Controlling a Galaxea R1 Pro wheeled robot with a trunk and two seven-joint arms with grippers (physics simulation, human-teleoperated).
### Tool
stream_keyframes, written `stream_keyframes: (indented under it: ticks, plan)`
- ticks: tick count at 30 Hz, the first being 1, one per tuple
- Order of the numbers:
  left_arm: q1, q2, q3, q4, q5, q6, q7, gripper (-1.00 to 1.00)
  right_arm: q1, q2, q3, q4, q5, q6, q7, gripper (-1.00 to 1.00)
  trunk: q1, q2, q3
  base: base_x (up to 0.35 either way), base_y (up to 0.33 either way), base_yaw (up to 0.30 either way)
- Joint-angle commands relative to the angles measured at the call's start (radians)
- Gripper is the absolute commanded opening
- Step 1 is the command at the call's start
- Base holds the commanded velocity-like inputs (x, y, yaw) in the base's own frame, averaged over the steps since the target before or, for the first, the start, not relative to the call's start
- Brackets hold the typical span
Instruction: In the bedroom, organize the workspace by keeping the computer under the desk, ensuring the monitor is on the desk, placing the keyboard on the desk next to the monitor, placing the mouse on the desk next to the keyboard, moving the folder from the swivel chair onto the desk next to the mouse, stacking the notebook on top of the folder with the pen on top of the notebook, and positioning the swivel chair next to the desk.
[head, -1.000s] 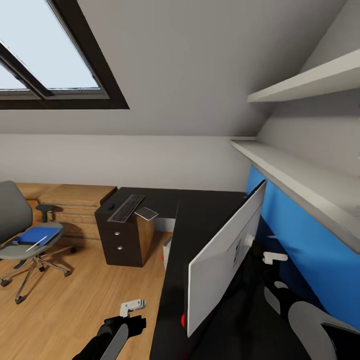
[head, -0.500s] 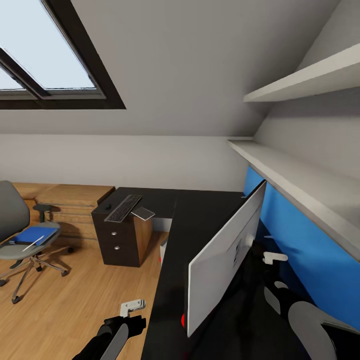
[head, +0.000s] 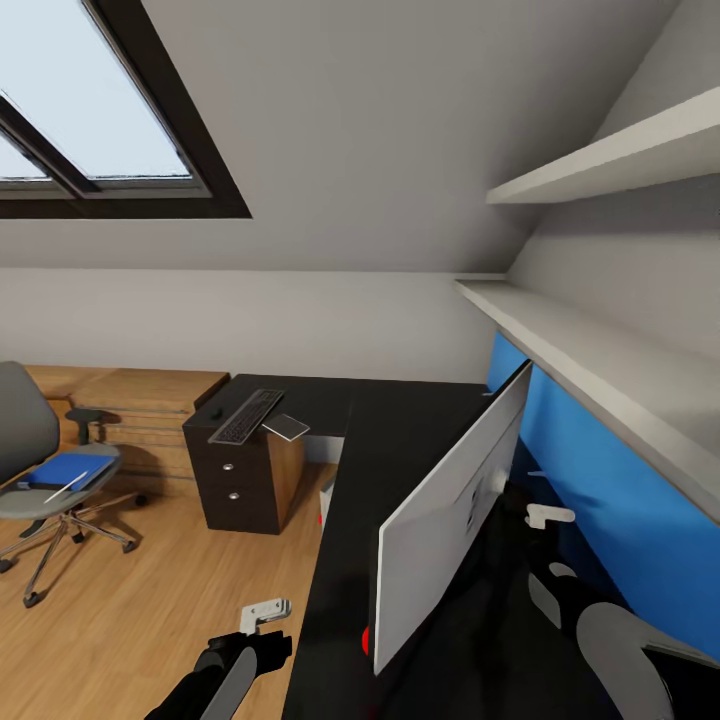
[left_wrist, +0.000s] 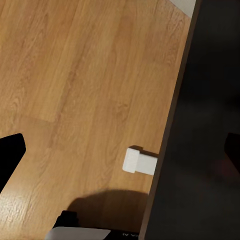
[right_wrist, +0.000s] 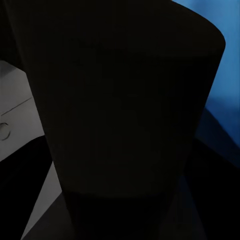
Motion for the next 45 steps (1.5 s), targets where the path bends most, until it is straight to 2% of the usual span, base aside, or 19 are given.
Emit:
stream_keyframes:
  ticks: [1, 15, 45]
  plan:
    - [-0.001, 0.0, -0.003, -0.001, 0.011, 0.001, 0.01, 1.0, -0.001, 0.0, -0.001, 0.002, 0.013, -0.003, -0.001, -1.0, 0.0, -0.001, -0.001, 0.0, 0.0, -0.059]
    - [-0.001, 0.0, -0.003, -0.001, 0.011, 0.001, 0.01, 1.0, -0.001, 0.0, -0.001, 0.002, 0.013, -0.003, -0.001, -1.0, 0.0, -0.001, -0.001, 0.0, 0.0, -0.121]
    - [-0.001, 0.0, -0.003, -0.001, 0.011, 0.001, 0.011, 1.0, -0.001, 0.0, 0.0, 0.003, 0.012, -0.003, -0.001, -1.0, 0.0, -0.001, 0.002, 0.0, 0.0, -0.039]
